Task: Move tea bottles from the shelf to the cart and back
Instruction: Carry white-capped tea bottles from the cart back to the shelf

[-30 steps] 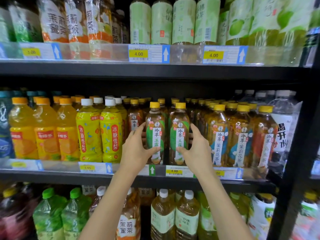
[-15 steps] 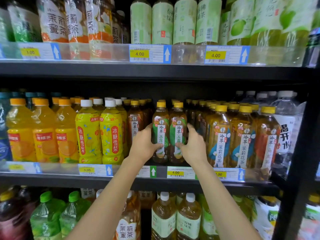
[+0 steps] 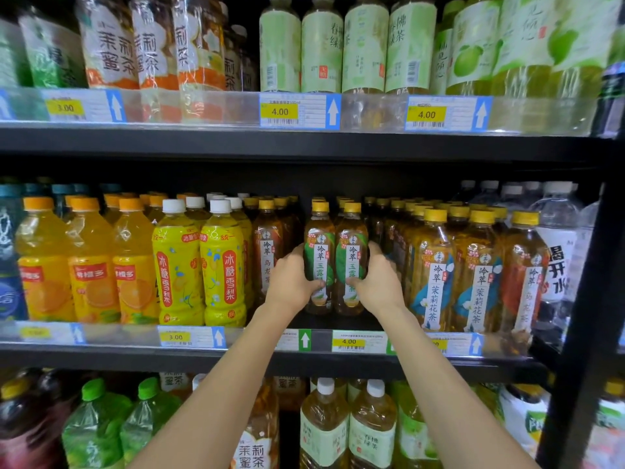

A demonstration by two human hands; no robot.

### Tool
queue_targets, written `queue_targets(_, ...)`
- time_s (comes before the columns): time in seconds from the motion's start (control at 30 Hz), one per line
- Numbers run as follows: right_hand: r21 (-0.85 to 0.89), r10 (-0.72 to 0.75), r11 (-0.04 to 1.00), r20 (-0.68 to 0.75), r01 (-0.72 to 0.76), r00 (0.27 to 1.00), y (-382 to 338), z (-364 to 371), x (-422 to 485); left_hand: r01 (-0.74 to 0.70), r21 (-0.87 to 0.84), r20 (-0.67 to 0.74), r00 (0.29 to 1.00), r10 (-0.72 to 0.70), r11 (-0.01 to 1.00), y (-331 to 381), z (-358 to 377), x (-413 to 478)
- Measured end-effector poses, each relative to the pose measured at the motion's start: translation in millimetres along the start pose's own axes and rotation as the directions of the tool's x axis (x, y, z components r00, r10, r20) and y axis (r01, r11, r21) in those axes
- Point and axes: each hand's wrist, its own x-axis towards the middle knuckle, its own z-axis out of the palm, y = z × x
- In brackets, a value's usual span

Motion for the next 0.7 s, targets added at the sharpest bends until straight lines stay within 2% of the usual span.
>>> queue_targets(0.17, -0.037, 0.022, 0.999, 0.034, -0.021, 0.999, -3.8, -3.4, 1.0, 0.019, 0.030, 0.005, 1.000, -0.020, 0.999, 4.9, -2.1, -4.6)
queue_targets(0.27, -0.057, 0.007, 0.998, -0.003, -0.007, 1.000, -11.3, -14.8, -7.9, 0.008, 0.102, -0.017, 1.000, -0.006, 0.995, 7.3, -4.8, -13.1)
queue_targets(0.33, -0.109, -0.048, 0.993, -0.047, 0.043, 0.998, -19.3, -23.2, -19.1, -0.017, 0.222, -0.045, 0.999, 0.027, 0.975, 8.8, -10.9, -21.5)
queue_targets(0.43, -0.254, -0.211, 0.948, -0.060, 0.189, 0.976, -32.0, -33.2, -41.0, -0.061, 0.406, -0.071, 0.993, 0.098, 0.912, 12.1, -26.9, -35.2)
queue_targets(0.53, -0.343, -0.322, 0.885, 0.043, 0.316, 0.946, -41.8, -37.1, -57.8, -0.118, 0.548, -0.032, 0.986, 0.162, 0.828, 14.3, -44.3, -46.1)
queue_targets(0.7, -0.415, -0.355, 0.809, 0.217, 0.415, 0.909, -60.4, -37.8, -71.7, -0.148, 0.712, 0.077, 0.988, 0.133, 0.686, 14.0, -68.7, -65.5)
